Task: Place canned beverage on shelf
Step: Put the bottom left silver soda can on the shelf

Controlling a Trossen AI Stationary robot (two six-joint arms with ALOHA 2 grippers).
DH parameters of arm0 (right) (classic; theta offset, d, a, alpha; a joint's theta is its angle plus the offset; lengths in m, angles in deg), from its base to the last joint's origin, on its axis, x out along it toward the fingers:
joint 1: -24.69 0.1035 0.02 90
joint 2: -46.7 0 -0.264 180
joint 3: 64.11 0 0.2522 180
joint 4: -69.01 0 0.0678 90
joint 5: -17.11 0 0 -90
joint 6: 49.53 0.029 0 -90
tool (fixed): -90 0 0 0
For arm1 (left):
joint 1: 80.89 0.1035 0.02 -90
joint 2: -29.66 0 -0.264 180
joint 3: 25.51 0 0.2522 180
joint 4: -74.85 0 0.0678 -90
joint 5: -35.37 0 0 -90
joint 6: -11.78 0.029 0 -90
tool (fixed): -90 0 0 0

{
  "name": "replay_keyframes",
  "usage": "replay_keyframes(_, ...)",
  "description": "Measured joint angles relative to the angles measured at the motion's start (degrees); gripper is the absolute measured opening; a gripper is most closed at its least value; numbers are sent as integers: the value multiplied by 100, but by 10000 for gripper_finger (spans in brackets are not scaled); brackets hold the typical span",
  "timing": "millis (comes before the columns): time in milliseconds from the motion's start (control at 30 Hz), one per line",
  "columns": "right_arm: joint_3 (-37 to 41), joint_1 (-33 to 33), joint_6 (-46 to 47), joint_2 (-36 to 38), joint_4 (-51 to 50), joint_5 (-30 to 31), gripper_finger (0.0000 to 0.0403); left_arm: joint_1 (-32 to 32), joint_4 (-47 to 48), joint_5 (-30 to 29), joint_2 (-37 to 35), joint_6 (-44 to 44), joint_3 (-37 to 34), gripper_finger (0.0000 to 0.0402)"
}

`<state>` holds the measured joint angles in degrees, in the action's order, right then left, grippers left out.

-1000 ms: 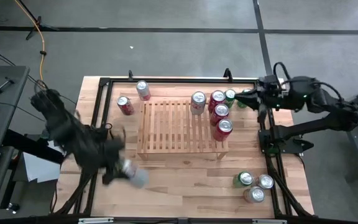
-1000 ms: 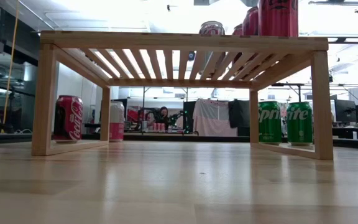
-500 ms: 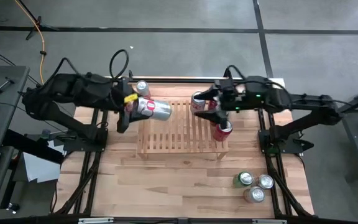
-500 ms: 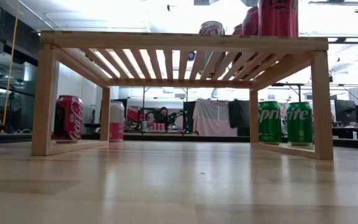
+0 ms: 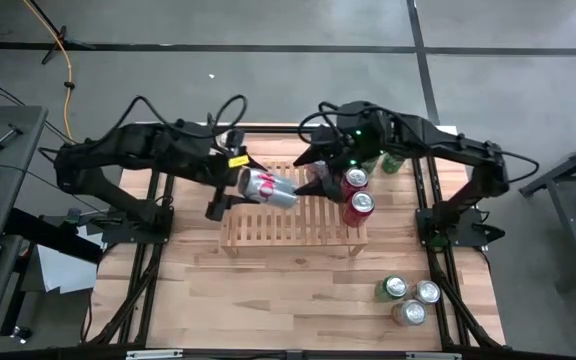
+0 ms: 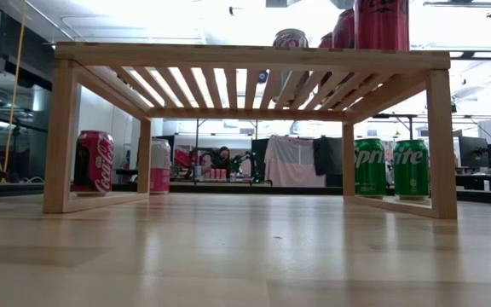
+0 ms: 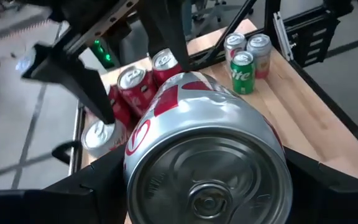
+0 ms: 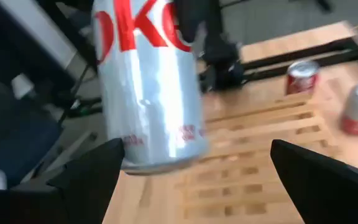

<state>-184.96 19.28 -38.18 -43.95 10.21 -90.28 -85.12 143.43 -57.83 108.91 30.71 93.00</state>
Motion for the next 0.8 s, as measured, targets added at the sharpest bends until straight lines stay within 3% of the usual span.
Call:
replay_keyframes(133, -372, 5, -274, -277, -335, -494, 396, 6, -348, -330, 190, 224, 11, 281)
replay_keyframes(467, -415, -55, -665, -369, -720, -458, 391, 9, -713, -738, 352, 234, 15, 281)
replay_keyframes(567, -415, -60, -791, -353, -706, -269, 367, 3, -732, -767, 352, 228, 15, 281)
replay_keyframes(700, -463, -57, -1001, -354, -761, -262, 290, -68, -743, -778, 352, 181, 15, 281)
replay_keyframes(800, -564, -62, -1045, -353, -863, -255, 285, -118, -757, -807, 347, 134, 20, 281)
